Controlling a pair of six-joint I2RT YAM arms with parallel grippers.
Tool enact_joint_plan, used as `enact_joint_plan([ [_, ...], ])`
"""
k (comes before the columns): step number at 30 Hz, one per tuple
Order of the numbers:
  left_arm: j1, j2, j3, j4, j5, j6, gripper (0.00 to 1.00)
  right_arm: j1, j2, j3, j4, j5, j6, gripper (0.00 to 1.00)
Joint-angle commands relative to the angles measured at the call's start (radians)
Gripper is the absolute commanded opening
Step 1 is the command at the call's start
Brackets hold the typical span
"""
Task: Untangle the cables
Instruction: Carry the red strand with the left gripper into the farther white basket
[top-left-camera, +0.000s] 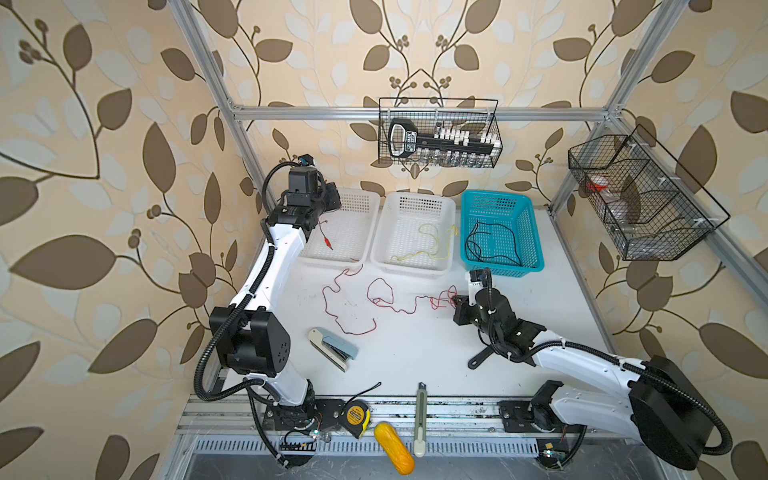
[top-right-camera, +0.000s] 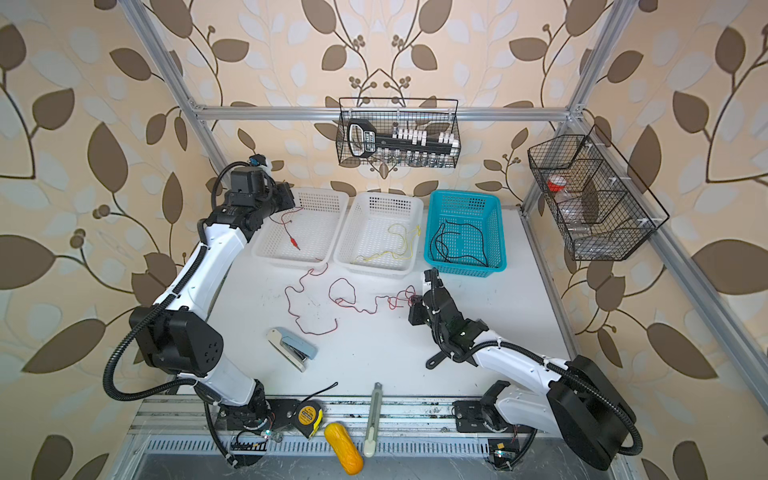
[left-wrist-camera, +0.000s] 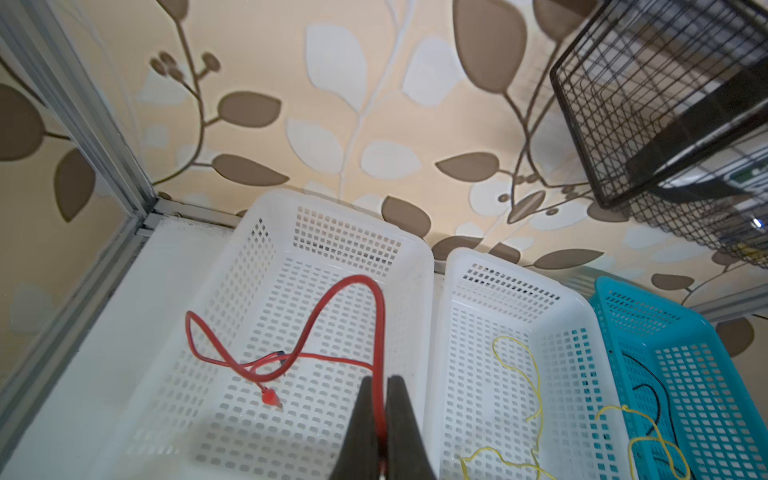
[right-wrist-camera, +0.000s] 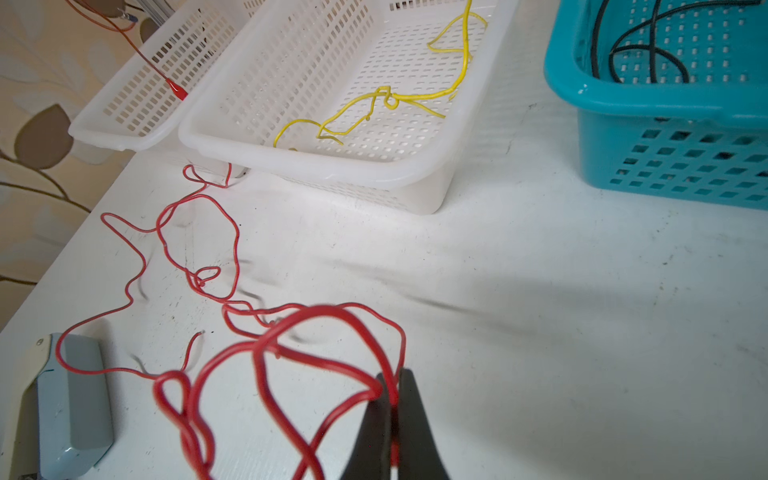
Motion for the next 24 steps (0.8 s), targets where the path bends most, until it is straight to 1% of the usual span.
enact_joint_plan([
  [1,-0.006,0.023,-0.06,0.056,0.089,-0.033,0.0,0.008,0.013,0.002,0.012,-0.028,0.011,0.0],
  [6,-0.007,0.056,-0.143,0.079,0.126,-0.07,0.0,0.011,0.014,0.014,0.015,-0.044,0.017,0.0],
  [7,-0.007,0.062,-0.156,0.082,0.125,-0.078,0.02,0.011,0.011,0.015,0.015,-0.045,0.016,0.0],
  [11,-0.007,0.076,-0.19,0.074,0.133,-0.092,0.2,0.011,-0.003,0.023,0.007,-0.043,0.011,0.0],
  [12,-0.007,0.076,-0.199,0.075,0.135,-0.097,0.27,0.011,-0.008,0.026,0.003,-0.043,0.011,0.0],
  [14,-0.008,0.073,-0.211,0.073,0.141,-0.099,0.37,0.011,-0.017,0.029,-0.004,-0.043,0.01,0.0],
  [15,-0.008,0.07,-0.217,0.07,0.143,-0.102,0.45,0.012,-0.022,0.032,-0.008,-0.047,0.009,0.0],
  [16,-0.007,0.064,-0.222,0.072,0.152,-0.1,0.5,0.011,-0.027,0.036,-0.011,-0.053,0.009,0.0],
  [21,-0.011,0.034,-0.238,0.076,0.178,-0.097,0.67,0.009,-0.051,0.065,-0.034,-0.061,0.011,0.0],
  [23,-0.014,0.015,-0.244,0.08,0.19,-0.095,0.75,0.004,-0.059,0.078,-0.039,-0.074,0.011,0.0],
  [24,-0.016,0.004,-0.247,0.082,0.196,-0.093,0.82,0.001,-0.064,0.084,-0.041,-0.084,0.012,0.0],
])
